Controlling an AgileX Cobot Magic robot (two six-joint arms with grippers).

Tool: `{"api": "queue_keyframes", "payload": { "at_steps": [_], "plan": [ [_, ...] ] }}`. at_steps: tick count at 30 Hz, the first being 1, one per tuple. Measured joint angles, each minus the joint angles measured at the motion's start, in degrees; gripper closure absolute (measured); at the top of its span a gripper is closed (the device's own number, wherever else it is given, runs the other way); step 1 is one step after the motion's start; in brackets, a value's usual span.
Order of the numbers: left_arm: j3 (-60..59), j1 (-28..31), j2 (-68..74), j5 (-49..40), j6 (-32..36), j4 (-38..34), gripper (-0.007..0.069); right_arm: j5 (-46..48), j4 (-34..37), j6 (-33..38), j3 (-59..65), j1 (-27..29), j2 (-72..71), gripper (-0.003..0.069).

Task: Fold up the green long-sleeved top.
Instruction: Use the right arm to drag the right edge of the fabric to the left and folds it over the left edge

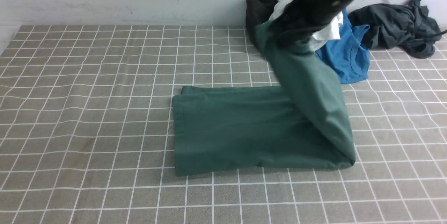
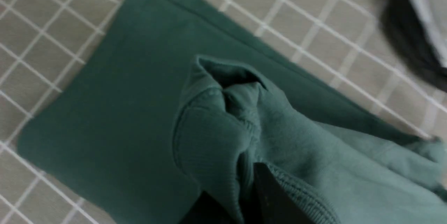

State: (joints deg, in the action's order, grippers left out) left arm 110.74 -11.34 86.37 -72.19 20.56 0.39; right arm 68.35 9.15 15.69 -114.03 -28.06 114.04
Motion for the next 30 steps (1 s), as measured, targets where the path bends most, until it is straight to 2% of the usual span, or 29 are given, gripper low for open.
{"api": "queue_keyframes", "payload": {
  "at_steps": [5, 9, 13, 14, 17, 21, 23, 30],
  "plan": [
    [-1.7, 0.0, -4.2, -0.1, -1.2, -1.3, 0.0631, -5.8, 2.3, -3.9, -2.9, -5.9, 10.3, 0.0634],
    [-6.0, 0.0, -7.2, -0.2, -1.3, -1.5, 0.0631, -7.1, 5.3, -4.6, -5.0, -7.3, 15.1, 0.0596],
    [-11.2, 0.0, -10.1, -0.2, -1.3, -1.5, 0.0631, -7.4, 10.0, -4.7, -6.2, -7.2, 16.2, 0.0447],
    [-12.9, 0.0, -11.2, -0.2, -1.3, -1.5, 0.0631, -6.1, 11.0, -4.7, -7.0, -7.1, 16.0, 0.0374],
    [-16.1, 0.0, -13.7, -0.2, -1.7, -1.8, 0.0631, -0.2, 11.0, -4.7, -9.5, -6.6, 15.4, 0.0233],
    [-20.7, 0.0, -17.9, -0.2, -2.8, -2.2, 0.0631, 2.5, 5.9, -5.6, -11.9, -6.1, 13.9, 0.0151],
    [-23.1, 0.0, -20.7, -0.2, -3.0, -2.3, 0.0631, 2.7, 2.6, -6.1, -12.2, -6.0, 13.4, 0.0144],
    [-33.9, 0.0, -29.2, 0.2, -3.2, -2.3, 0.0631, 3.0, -13.4, -10.6, -12.4, -5.9, 16.6, 0.0193]
  ]
}}
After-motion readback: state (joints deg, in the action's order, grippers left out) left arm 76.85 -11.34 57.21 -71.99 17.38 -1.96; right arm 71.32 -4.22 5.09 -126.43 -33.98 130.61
